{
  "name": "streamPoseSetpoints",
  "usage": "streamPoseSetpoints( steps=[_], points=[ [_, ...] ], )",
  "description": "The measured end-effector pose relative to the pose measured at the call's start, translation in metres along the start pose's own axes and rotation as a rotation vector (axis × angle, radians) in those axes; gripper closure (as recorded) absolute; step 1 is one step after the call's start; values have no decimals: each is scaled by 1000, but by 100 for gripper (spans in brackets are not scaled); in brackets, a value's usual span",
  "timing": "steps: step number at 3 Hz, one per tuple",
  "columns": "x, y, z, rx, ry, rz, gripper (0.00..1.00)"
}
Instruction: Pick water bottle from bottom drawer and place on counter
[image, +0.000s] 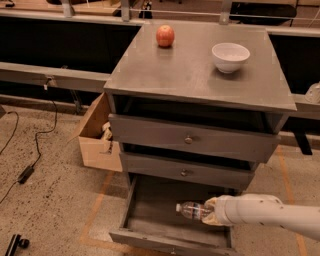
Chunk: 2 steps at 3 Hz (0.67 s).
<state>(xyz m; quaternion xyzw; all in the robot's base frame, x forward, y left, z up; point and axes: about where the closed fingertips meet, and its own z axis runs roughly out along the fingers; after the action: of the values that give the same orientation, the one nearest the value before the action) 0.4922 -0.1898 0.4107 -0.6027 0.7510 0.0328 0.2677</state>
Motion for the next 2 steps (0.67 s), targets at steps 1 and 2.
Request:
streamPoseSetpoints(
  steps=[1, 2],
  points=[
    [-25, 15, -73, -7, -43, 22, 100],
    [-73, -3, -148, 30, -140, -35, 100]
  ],
)
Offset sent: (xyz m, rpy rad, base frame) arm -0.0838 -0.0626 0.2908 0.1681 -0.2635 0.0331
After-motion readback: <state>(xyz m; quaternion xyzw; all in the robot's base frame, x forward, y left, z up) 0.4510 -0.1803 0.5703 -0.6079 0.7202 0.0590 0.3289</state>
